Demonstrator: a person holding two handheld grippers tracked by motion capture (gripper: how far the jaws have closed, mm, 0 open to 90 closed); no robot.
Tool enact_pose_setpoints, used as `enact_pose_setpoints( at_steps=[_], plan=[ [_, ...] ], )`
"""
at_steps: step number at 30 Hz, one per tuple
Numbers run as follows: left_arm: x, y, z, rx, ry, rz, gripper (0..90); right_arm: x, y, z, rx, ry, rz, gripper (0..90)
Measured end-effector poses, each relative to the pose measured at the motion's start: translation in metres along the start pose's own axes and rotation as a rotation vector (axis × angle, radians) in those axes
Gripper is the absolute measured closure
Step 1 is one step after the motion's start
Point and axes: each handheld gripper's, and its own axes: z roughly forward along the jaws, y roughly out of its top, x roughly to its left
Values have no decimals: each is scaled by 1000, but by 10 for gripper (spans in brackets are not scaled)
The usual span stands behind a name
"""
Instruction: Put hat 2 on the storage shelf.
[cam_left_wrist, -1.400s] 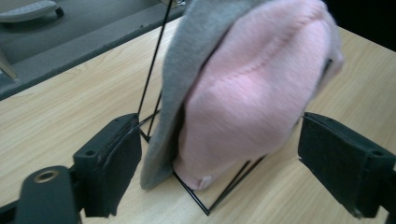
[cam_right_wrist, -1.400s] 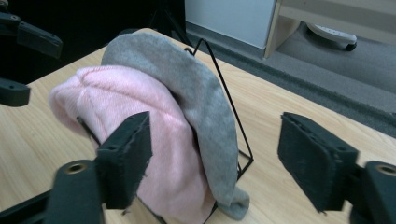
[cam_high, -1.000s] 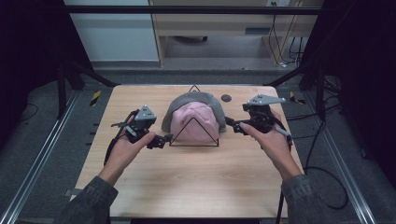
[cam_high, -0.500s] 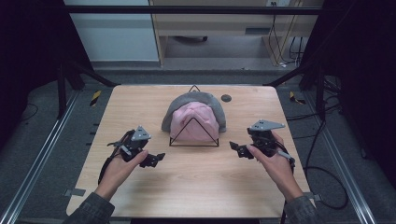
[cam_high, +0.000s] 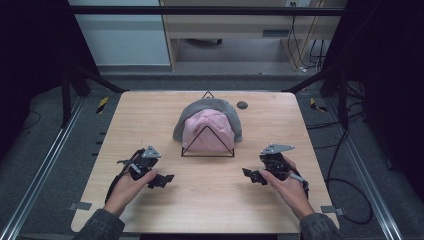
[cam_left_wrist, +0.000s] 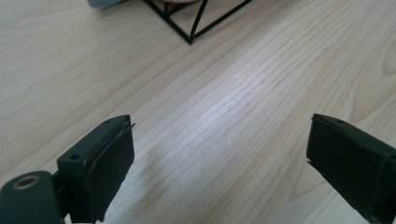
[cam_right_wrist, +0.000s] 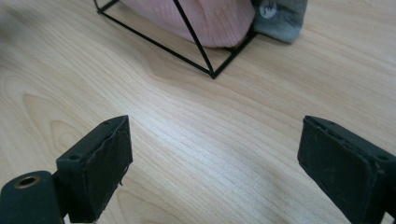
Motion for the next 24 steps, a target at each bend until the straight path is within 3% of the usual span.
enact_pose_setpoints(
  at_steps=[4,8,12,18,22,24],
  plan=[
    [3,-8,7,27,-12,-6,71,-3,-6,6,10,-31,34,114],
    [6,-13,10,38,-7,-16,71,-3,-9,11,28,-26,71,117],
    [5,-14,14,68,-15,-17,67,0,-13,16,54,-35,59,116],
    [4,-16,17,66,-8,-5,42,-4,-19,19,69,-39,61,109],
    [0,-18,21,73,25,56,4,-9,-24,22,85,-55,65,93],
    [-2,-18,21,61,32,46,0,-8,-25,23,85,-72,44,80]
  ],
)
